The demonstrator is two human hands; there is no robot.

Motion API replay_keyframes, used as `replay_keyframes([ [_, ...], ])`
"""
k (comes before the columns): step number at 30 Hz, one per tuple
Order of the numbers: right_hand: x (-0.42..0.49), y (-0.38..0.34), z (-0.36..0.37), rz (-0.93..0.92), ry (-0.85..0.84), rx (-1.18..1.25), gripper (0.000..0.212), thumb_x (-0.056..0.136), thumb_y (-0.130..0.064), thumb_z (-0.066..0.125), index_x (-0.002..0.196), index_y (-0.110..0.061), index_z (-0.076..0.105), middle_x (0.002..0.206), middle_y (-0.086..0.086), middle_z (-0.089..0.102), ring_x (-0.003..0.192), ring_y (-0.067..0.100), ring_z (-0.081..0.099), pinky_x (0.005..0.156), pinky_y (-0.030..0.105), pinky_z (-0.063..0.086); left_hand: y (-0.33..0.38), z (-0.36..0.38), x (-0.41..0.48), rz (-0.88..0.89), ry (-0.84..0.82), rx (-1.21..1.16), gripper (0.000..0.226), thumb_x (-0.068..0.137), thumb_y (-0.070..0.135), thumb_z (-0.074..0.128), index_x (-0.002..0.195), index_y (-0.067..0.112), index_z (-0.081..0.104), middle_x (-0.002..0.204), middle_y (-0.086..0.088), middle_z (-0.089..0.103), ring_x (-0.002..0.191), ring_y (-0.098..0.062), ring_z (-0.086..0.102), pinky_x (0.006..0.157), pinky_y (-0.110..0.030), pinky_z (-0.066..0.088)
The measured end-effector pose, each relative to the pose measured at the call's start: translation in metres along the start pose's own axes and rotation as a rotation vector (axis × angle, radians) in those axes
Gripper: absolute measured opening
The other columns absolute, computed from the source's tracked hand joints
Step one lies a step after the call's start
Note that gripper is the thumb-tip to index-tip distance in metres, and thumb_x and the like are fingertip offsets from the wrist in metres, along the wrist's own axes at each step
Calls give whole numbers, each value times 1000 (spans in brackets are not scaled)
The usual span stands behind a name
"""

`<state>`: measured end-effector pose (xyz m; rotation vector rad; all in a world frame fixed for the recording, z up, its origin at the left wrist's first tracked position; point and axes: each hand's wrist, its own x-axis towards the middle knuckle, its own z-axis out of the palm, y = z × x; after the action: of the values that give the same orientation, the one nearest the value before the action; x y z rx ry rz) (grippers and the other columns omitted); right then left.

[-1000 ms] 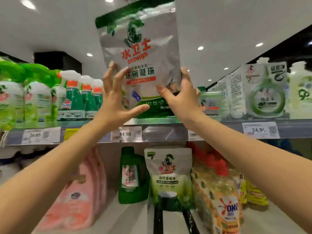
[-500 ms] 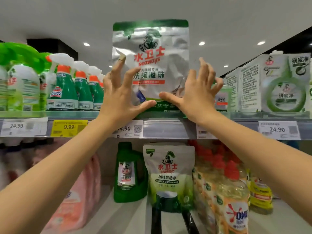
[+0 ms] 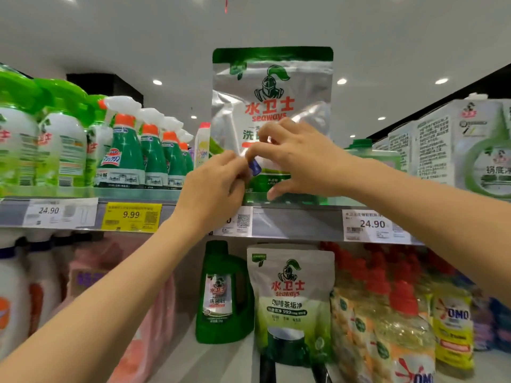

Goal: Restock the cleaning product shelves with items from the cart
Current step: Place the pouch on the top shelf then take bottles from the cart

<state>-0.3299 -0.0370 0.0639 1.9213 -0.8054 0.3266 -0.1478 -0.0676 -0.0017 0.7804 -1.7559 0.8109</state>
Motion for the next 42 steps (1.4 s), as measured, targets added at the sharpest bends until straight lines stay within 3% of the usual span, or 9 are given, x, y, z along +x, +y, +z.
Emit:
replay_keyframes([
  [6, 28, 5, 17, -61, -156, -104, 92, 70, -62, 72, 143, -33, 22, 126, 7, 34, 106, 21, 32, 87, 36, 40, -3, 2, -1, 67, 7, 52, 36, 81, 21, 33, 67, 19, 65, 75, 4, 66, 72, -24, 57, 50, -31, 46],
  [11, 45, -2, 40, -19, -279, -30, 74, 86, -52, 63, 144, -32, 22, 124, 10, 36, 106, 24, 40, 71, 32, 39, -3, 4, -1, 101, 36, 29, 35, 82, 19, 34, 64, 20, 64, 80, 6, 71, 65, -18, 57, 48, -26, 40],
  [18, 57, -1, 62, 95, -477, 43, 50, 100, -14, 42, 147, -24, 28, 135, 19, 34, 110, 33, 47, 88, 36, 43, -5, 4, -1, 105, 57, 13, 43, 84, 20, 31, 68, 18, 71, 70, 7, 67, 59, -10, 52, 49, -13, 30],
  [22, 63, 2, 76, 143, -625, 32, 38, 102, -22, 34, 140, -20, 29, 154, 12, 19, 125, 42, 41, 105, 50, 37, -4, 3, 0, 95, 43, 11, 40, 84, 20, 32, 66, 19, 68, 72, 6, 68, 61, -14, 57, 47, -20, 38],
  [26, 62, 2, 79, 242, -720, 95, 31, 105, -21, 32, 134, -32, 30, 152, -2, 21, 128, 38, 40, 105, 47, 38, -2, 3, -1, 87, 52, 19, 40, 84, 19, 33, 66, 20, 68, 72, 7, 67, 62, -16, 60, 45, -28, 47],
  [28, 63, 0, 77, 332, -744, 130, 45, 105, -26, 31, 148, -27, 18, 157, 3, 16, 134, 36, 34, 106, 43, 34, -1, 3, -1, 87, 51, 30, 38, 84, 19, 34, 65, 20, 68, 71, 8, 67, 62, -16, 60, 44, -28, 48],
  [32, 65, -6, 66, 453, -747, 202, 60, 102, -33, 37, 151, -10, 11, 153, 13, 24, 135, 30, 32, 105, 36, 29, 0, 0, 0, 76, 28, 21, 39, 83, 20, 33, 65, 21, 68, 70, 7, 66, 61, -17, 61, 44, -29, 47],
  [37, 55, -7, 52, 454, -712, 530, 53, 103, -26, 42, 151, -15, 23, 155, 11, 26, 139, 30, 30, 106, 37, 30, 1, -2, 0, 79, -17, 20, 40, 83, 20, 32, 73, 18, 70, 74, 3, 66, 64, -21, 61, 46, -31, 48],
  [42, 37, -10, 22, 546, -321, 1080, 43, 101, -25, 49, 140, -9, 44, 141, 6, 48, 118, 16, 47, 95, 27, 37, 7, -9, -6, -3, -26, -52, 35, 87, 17, 35, 105, 11, 64, 108, -6, 60, 103, -23, 54, 75, -32, 48],
])
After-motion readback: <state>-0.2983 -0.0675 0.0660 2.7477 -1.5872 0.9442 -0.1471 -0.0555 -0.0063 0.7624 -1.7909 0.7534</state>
